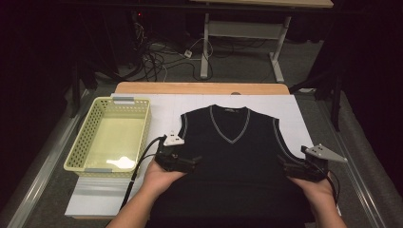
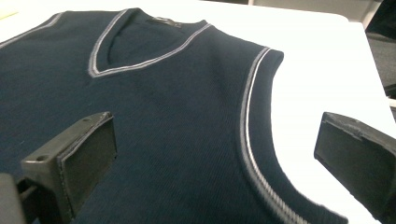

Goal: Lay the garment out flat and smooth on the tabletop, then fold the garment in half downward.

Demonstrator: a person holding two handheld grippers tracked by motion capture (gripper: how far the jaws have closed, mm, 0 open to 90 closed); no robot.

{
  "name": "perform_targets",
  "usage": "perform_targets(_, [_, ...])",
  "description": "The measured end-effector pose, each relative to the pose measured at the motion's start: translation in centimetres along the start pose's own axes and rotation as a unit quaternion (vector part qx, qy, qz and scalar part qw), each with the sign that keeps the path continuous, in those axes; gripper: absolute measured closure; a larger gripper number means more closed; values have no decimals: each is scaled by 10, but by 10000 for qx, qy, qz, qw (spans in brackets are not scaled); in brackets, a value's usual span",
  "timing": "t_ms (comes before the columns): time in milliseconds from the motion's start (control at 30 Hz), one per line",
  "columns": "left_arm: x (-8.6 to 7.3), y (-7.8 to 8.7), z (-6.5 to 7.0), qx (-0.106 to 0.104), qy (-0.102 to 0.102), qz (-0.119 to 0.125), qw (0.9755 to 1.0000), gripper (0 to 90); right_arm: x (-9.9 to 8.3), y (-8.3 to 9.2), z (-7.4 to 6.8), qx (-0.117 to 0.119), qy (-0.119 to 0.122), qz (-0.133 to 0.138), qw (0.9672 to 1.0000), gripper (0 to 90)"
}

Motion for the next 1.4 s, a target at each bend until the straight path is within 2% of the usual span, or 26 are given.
perform_targets(167, [11, -13, -15, 73, 73, -48, 9999, 0, 13, -19, 1, 17, 17, -8, 10000, 7])
perform_targets(267, [15, -20, -27, 127, 236, -42, 9996, 0, 18, -30, 2, 7, -3, -18, 10000, 20])
perform_targets(367, [15, -24, -41, 241, 392, -153, 9988, 0, 21, -40, 3, 4, -42, -104, 9999, 51])
perform_targets(500, [13, -28, -61, 382, 615, -245, 9971, 0, 23, -55, 5, -39, -59, -290, 9996, 142])
perform_targets(567, [11, -32, -69, 372, 673, -342, 9964, 71, 24, -64, 6, -24, -103, -406, 9991, 233])
perform_targets(600, [10, -34, -73, 406, 728, -391, 9958, 107, 24, -68, 4, 84, -152, -464, 9988, 262])
perform_targets(700, [6, -41, -86, 580, 976, -544, 9920, 142, 22, -81, 4, 19, -152, -617, 9980, 284])
perform_targets(800, [7, -42, -94, 808, 1189, -434, 9887, 190, 18, -93, 5, -64, -213, -883, 9958, 310])
perform_targets(867, [6, -42, -95, 937, 1119, -458, 9882, 221, 15, -100, 8, -169, -160, -1018, 9945, 349])
perform_targets(967, [4, -44, -94, 1236, 880, -585, 9867, 257, 13, -105, 9, -235, -182, -1160, 9928, 368])
perform_targets(1067, [4, -42, -95, 1287, 953, -484, 9859, 330, 9, -106, 9, -321, -84, -1287, 9911, 365])
perform_targets(1167, [4, -41, -93, 1246, 932, -469, 9867, 436, 7, -107, 8, -432, 40, -1361, 9897, 352])
perform_targets(1233, [4, -41, -92, 1183, 880, -474, 9879, 497, 6, -107, 8, -452, 32, -1396, 9892, 360])
perform_targets(1400, [4, -41, -91, 1110, 892, -465, 9887, 576, 7, -108, 10, -460, 18, -1403, 9890, 386])
Point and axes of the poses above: each handheld gripper's, and its own axes: y roughly backward along the jaws, x roughly out of its top, z roughly to its right, the point moved 9 cm from there along -y, roughly forward along the jaws, and after that the axes turned 12 degrees about -x, right-handed, at the moved point
